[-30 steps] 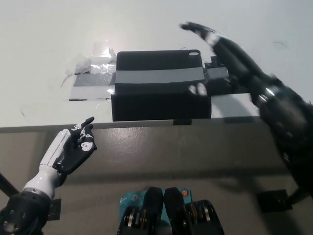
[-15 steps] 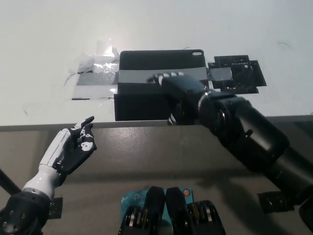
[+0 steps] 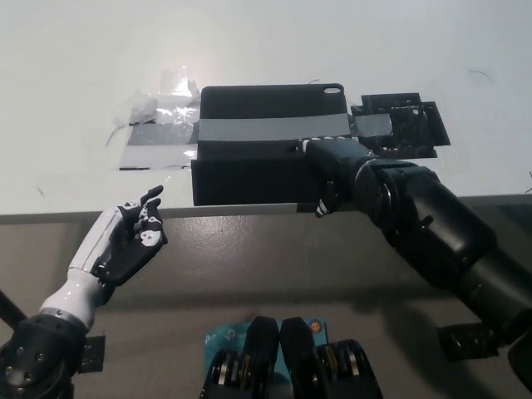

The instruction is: The robot uses its right hand to pull the cover of a folded tablet cover kept in the middle of the desk

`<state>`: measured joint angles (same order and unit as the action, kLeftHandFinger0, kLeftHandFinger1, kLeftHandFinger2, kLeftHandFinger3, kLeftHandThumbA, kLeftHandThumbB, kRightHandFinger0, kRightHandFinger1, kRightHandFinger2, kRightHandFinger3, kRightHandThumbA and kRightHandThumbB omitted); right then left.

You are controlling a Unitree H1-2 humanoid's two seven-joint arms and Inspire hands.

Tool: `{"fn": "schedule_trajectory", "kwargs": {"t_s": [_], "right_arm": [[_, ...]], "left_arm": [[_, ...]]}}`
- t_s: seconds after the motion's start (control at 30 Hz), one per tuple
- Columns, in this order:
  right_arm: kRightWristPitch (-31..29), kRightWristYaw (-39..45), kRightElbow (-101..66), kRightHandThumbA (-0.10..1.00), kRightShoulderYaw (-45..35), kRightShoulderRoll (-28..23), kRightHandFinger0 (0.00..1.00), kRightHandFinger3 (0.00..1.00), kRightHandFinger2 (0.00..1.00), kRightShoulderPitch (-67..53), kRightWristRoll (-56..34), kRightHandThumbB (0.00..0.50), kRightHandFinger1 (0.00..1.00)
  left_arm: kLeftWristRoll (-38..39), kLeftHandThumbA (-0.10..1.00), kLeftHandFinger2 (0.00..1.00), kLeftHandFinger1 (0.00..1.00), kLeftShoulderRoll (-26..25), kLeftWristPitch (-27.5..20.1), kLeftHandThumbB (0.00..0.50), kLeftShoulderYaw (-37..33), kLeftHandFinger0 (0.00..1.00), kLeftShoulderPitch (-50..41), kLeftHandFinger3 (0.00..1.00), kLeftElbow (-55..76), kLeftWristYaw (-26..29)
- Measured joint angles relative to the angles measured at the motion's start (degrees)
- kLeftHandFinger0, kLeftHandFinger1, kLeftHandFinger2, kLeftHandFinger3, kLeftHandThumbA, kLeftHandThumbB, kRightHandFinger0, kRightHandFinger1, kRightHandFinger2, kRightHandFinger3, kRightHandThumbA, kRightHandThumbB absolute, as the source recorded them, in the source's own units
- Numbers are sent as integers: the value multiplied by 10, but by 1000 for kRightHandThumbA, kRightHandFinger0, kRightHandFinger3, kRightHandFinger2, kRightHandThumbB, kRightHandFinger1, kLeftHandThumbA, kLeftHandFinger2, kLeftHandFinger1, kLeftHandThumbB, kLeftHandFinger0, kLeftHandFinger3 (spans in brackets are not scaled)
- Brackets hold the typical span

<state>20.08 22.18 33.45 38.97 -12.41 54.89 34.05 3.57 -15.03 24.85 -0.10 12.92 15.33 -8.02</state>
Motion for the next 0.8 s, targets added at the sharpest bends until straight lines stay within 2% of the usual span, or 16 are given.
{"fn": "schedule_trajectory", "kwargs": {"t_s": [0.13,0.17,0.2,0.27,0.33,0.4,0.43,0.47,0.5,0.53,0.57,0.67,0.7,0.73,0.77,0.8], "right_arm": [[25,15,-8,903,-9,2,1000,1000,1000,-1,1,500,1000],[32,21,-12,958,-14,2,960,1000,1000,-2,1,500,1000],[38,32,-21,976,-19,3,1000,1000,1000,-4,2,500,1000],[45,52,-44,988,-23,3,1000,667,948,-7,5,500,1000],[50,70,-63,995,-25,4,1000,281,713,-11,9,500,1000],[56,84,-83,945,-27,4,1000,205,621,-14,19,500,975],[58,89,-89,912,-33,5,566,86,117,-15,25,500,248],[60,95,-96,891,-39,5,265,118,231,-15,30,500,280],[61,105,-111,896,-47,6,152,238,422,-18,34,500,361],[62,112,-121,876,-53,8,134,361,582,-21,39,500,445],[62,122,-133,861,-59,11,116,364,668,-27,45,500,495],[63,149,-159,851,-69,21,108,506,767,-46,58,500,580],[63,157,-166,851,-72,24,65,512,736,-51,64,500,547],[63,167,-173,845,-76,27,116,622,795,-58,69,499,596],[64,175,-179,845,-80,27,125,628,801,-64,73,500,604],[64,184,-189,847,-85,28,319,832,974,-71,77,481,802]], "left_arm": [[0,498,1000,1000,0,0,187,0,1000,0,1000,0,-4],[0,499,1000,1000,0,0,198,0,1000,1,1000,0,-6],[0,501,1000,1000,0,0,203,0,1000,1,1000,0,-7],[0,518,1000,1000,0,0,187,0,1000,2,1000,0,-8],[0,530,1000,1000,0,0,190,0,1000,2,1000,0,-10],[0,545,1000,1000,-1,0,194,0,1000,2,1000,2,-11],[0,540,1000,1000,-2,0,183,0,1000,2,1000,3,-11],[0,541,1000,1000,-3,0,183,0,1000,2,1000,3,-11],[0,535,1000,1000,-5,0,174,0,1000,3,1000,3,-12],[-1,520,1000,1000,-6,0,165,0,1000,3,1000,3,-12],[-1,510,1000,1000,-8,0,167,0,1000,5,1000,3,-14],[-2,516,1000,1000,-11,-1,165,0,1000,10,1000,3,-17],[-2,510,1000,1000,-12,-1,170,0,1000,11,1000,3,-18],[-2,494,1000,1000,-12,0,169,0,1000,13,1000,3,-20],[-2,492,1000,1000,-12,0,169,0,1000,15,1000,3,-21],[-2,489,1000,1000,-12,0,169,0,1000,17,1000,3,-21]]}}
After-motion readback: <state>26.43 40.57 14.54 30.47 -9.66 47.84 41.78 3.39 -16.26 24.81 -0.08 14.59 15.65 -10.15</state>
